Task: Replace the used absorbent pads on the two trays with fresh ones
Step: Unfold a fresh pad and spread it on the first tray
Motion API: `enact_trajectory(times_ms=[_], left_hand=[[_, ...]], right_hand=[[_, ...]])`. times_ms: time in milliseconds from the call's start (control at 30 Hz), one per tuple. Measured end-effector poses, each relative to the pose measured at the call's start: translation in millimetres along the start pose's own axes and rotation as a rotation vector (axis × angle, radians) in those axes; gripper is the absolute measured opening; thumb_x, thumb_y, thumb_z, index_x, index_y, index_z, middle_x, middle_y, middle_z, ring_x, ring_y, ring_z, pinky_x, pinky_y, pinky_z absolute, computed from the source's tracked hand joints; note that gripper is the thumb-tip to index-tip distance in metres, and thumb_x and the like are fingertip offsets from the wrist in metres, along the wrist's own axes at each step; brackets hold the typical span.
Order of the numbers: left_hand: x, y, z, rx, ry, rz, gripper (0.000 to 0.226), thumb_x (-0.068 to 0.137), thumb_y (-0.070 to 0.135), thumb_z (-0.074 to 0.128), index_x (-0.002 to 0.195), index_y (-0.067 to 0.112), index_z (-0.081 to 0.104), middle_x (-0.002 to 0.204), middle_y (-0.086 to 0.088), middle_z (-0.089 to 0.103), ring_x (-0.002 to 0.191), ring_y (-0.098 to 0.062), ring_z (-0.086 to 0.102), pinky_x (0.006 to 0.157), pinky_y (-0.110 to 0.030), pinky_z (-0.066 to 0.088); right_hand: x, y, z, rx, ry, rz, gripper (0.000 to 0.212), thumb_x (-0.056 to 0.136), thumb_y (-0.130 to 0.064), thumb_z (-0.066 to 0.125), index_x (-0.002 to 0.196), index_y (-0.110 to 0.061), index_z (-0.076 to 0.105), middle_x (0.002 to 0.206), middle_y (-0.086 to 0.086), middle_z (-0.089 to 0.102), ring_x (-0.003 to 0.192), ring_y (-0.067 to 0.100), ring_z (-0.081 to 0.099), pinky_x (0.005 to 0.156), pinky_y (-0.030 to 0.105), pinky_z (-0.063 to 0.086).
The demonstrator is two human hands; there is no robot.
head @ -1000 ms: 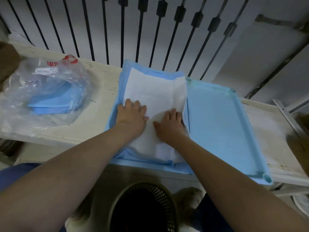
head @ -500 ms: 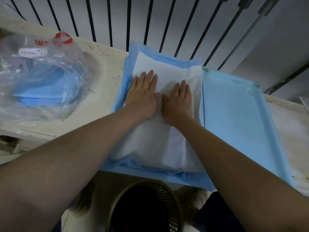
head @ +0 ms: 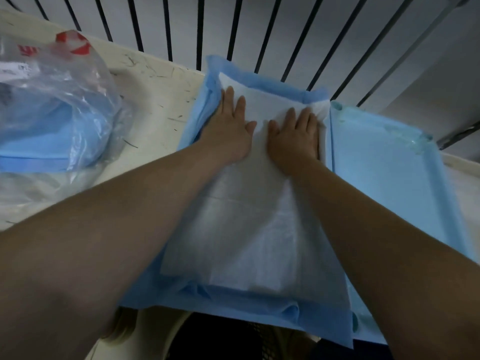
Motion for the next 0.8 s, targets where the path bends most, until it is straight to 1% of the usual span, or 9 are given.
enact_trajectory(times_ms=[67, 133, 233, 333, 433, 500, 633, 700, 800], left_hand=[[3, 6, 1, 0.088, 0.022, -0.004, 0.067, 0.099, 0.052, 0.015, 0.153, 0.018, -0.005, 0.159, -0.013, -0.015, 0.146, -0.031, -0.01, 0.118, -0.046, 0.0], [8, 15, -4, 0.16, 0.025, -0.03, 0.067, 0.096, 0.058, 0.012, 0.152, 0.025, -0.004, 0.159, -0.014, -0.013, 0.146, -0.036, -0.007, 0.117, -0.049, 0.0], [11, 26, -5, 0.152, -0.01, -0.054, 0.066, 0.095, 0.061, 0.012, 0.151, 0.032, -0.005, 0.158, -0.013, -0.016, 0.144, -0.039, -0.01, 0.116, -0.05, -0.002], [8, 20, -3, 0.125, -0.045, -0.014, 0.066, 0.095, 0.062, 0.011, 0.151, 0.032, -0.007, 0.157, -0.015, -0.02, 0.144, -0.04, -0.014, 0.116, -0.05, -0.006], [-8, 13, -5, 0.133, -0.054, 0.028, 0.068, 0.095, 0.062, 0.009, 0.152, 0.028, -0.006, 0.157, -0.016, -0.02, 0.143, -0.04, -0.016, 0.116, -0.05, -0.008], [-25, 9, -3, 0.175, -0.065, 0.038, 0.069, 0.095, 0.061, 0.008, 0.152, 0.027, -0.007, 0.156, -0.017, -0.02, 0.143, -0.039, -0.017, 0.117, -0.05, -0.008], [-68, 10, -3, 0.235, -0.101, 0.053, 0.07, 0.094, 0.061, 0.006, 0.151, 0.024, -0.011, 0.155, -0.019, -0.023, 0.143, -0.037, -0.022, 0.117, -0.049, -0.012], [-88, 8, -1, 0.229, -0.143, 0.06, 0.072, 0.094, 0.062, 0.006, 0.151, 0.023, -0.012, 0.155, -0.019, -0.025, 0.142, -0.036, -0.024, 0.117, -0.048, -0.012], [-122, 4, 1, 0.254, -0.218, 0.072, 0.076, 0.092, 0.066, 0.006, 0.15, 0.022, -0.016, 0.153, -0.017, -0.029, 0.142, -0.033, -0.026, 0.117, -0.046, -0.013]], right_hand=[[0, -1, 3, -0.015, 0.053, -0.008, 0.068, 0.1, -0.048, 0.015, 0.152, -0.007, 0.002, 0.158, 0.021, -0.008, 0.146, 0.034, -0.01, 0.118, 0.044, -0.009], [2, -1, 3, -0.016, 0.049, -0.008, 0.067, 0.1, -0.047, 0.017, 0.152, -0.007, 0.004, 0.157, 0.023, -0.007, 0.146, 0.035, -0.009, 0.117, 0.044, -0.009], [5, 1, 1, -0.002, 0.014, -0.002, 0.067, 0.099, -0.047, 0.018, 0.152, -0.008, 0.002, 0.157, 0.024, -0.01, 0.146, 0.036, -0.011, 0.117, 0.045, -0.01], [8, -2, 1, 0.0, -0.014, -0.024, 0.068, 0.099, -0.048, 0.017, 0.152, -0.008, 0.001, 0.157, 0.024, -0.011, 0.146, 0.036, -0.012, 0.117, 0.045, -0.01], [-1, 0, -4, -0.062, -0.069, -0.047, 0.07, 0.099, -0.052, 0.014, 0.152, -0.011, -0.004, 0.157, 0.022, -0.014, 0.146, 0.035, -0.014, 0.117, 0.044, -0.011], [-19, 0, -2, -0.068, -0.105, -0.052, 0.07, 0.098, -0.053, 0.013, 0.152, -0.014, -0.006, 0.156, 0.021, -0.017, 0.145, 0.034, -0.016, 0.117, 0.043, -0.011], [-72, 1, 3, -0.062, -0.095, -0.088, 0.068, 0.099, -0.051, 0.015, 0.152, -0.014, -0.005, 0.156, 0.023, -0.018, 0.145, 0.035, -0.016, 0.117, 0.043, -0.011], [-92, 4, 4, -0.095, -0.105, -0.109, 0.069, 0.099, -0.052, 0.016, 0.152, -0.013, -0.005, 0.155, 0.024, -0.017, 0.145, 0.036, -0.015, 0.119, 0.044, -0.01], [-125, 8, 4, -0.144, -0.174, -0.125, 0.072, 0.098, -0.055, 0.016, 0.152, -0.015, -0.009, 0.155, 0.024, -0.02, 0.145, 0.037, -0.016, 0.118, 0.045, -0.01]])
Point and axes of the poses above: each hand's wrist, its own x-axis towards the middle knuckle, its own z-axis out of the palm, y = z × x, the point moved 4 cm from there along x, towards the middle knuckle
